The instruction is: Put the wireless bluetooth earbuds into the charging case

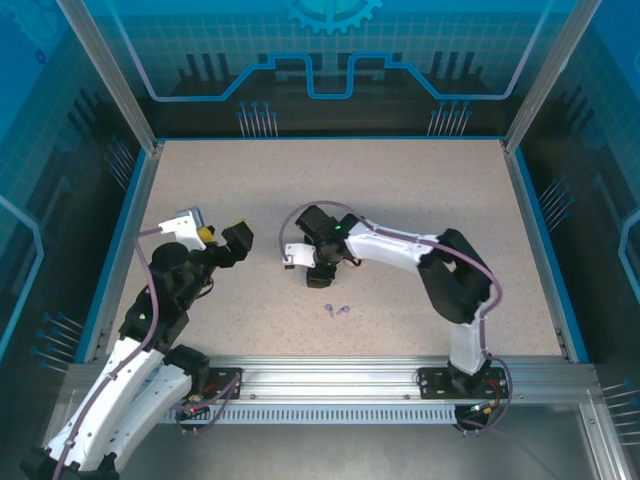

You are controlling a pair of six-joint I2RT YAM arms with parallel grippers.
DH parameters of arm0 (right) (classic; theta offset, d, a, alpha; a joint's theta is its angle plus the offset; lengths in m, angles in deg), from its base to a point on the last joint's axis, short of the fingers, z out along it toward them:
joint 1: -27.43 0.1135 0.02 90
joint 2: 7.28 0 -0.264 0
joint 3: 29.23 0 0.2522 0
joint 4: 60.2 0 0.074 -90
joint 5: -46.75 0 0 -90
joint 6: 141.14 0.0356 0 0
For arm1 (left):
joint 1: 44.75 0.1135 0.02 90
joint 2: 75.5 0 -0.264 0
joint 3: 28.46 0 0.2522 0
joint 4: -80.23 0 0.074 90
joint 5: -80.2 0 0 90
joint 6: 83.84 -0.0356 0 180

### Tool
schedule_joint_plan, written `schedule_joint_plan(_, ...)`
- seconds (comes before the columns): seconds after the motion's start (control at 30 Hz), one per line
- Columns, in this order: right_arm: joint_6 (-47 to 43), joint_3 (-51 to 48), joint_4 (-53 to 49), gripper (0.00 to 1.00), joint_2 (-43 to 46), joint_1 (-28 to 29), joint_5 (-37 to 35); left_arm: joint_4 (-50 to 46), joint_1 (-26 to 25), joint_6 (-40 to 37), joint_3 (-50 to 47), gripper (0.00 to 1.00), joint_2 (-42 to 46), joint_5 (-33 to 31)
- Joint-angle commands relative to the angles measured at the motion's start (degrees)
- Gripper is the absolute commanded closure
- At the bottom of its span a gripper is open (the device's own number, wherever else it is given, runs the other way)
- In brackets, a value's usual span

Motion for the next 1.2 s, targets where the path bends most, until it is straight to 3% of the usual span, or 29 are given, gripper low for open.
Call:
schedule_joint_plan(0.0,3.7,-6.3,6.6,0.47,10.3,-1.7,0.8,3.5,1.2,4.0,0.4,0.01,-4.1,6.0)
schedule_joint_plan(0.13,5.1,-15.2,11.8,0.47,21.4,-3.1,0.5,9.6,3.7,7.2,-1.1,0.02,-10.2,17.2)
schedule_joint_plan(0.27,4.4,-22.5,16.8,0.47,31.6,-4.1,1.0,16.7,4.5,6.8,-1.1,0.05,-17.4,32.4)
schedule_joint_plan(0.4,1.9,-25.9,19.2,0.47,38.1,-4.4,0.9,25.1,4.3,8.8,-0.8,0.08,-23.6,47.4)
schedule_joint_plan(0.5,0.4,-26.3,19.8,0.47,40.6,-4.4,0.8,29.2,3.8,10.6,-0.4,0.1,-26.5,54.1)
schedule_joint_plan(0.63,-1.4,-25.4,19.8,0.47,41.6,-4.4,0.3,30.0,0.9,10.7,0.6,0.08,-28.7,57.2)
schedule_joint_plan(0.93,-3.1,-22.6,18.2,0.48,41.4,-4.1,1.1,28.2,-4.9,7.8,3.2,0.08,-32.2,56.1)
schedule_joint_plan(1.17,-3.3,-21.4,17.7,0.48,40.5,-2.8,1.5,29.0,-7.5,7.1,5.3,0.15,-35.7,55.5)
